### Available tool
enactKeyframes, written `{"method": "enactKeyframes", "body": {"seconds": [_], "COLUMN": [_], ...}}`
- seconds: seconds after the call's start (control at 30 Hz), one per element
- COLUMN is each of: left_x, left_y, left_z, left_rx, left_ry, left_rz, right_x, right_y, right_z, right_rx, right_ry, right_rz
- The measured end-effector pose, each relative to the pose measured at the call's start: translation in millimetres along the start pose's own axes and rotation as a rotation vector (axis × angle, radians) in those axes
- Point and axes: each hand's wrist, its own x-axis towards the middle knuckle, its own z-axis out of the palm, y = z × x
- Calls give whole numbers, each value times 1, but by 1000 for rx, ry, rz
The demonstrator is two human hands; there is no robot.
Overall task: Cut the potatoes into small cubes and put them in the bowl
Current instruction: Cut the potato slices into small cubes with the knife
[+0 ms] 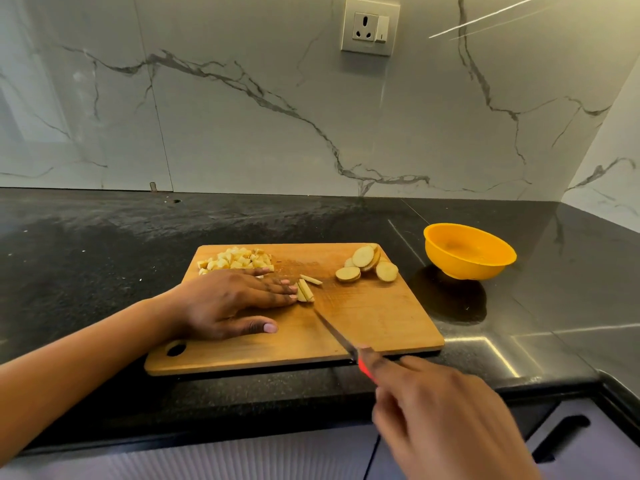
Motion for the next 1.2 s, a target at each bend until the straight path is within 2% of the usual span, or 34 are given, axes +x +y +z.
{"method": "enactKeyframes", "body": {"seconds": [0.07, 0.13, 0.23, 0.4, 0.6, 0.77, 1.0, 1.07, 1.13, 1.2], "left_x": [1, 3, 9, 26, 39, 58, 74, 75, 73, 68], "left_y": [-1, -2, -2, 3, 2, -4, -1, 6, 9, 5], "left_z": [0, -2, -5, -2, -6, -24, -17, -17, -23, -29], "left_rx": [-3, -24, -22, 130, 80, -78, -183, -283, -409, -393], "left_ry": [98, 152, 93, -46, 159, -191, -287, -254, -136, -25], "left_rz": [13, -5, -30, -49, -54, -202, -121, -135, -144, -175], "right_x": [-4, 8, 46, 100, 106, 103, 99, 98, 98, 99], "right_y": [13, 27, 33, 37, 44, 48, 47, 48, 49, 50], "right_z": [3, 10, 19, 49, 65, 64, 64, 64, 65, 66], "right_rx": [29, 51, 83, 171, 250, 265, 303, 309, 318, 326], "right_ry": [183, 261, 344, 411, 443, 422, 405, 415, 423, 430], "right_rz": [10, 19, 83, 122, 164, 198, 233, 243, 251, 258]}}
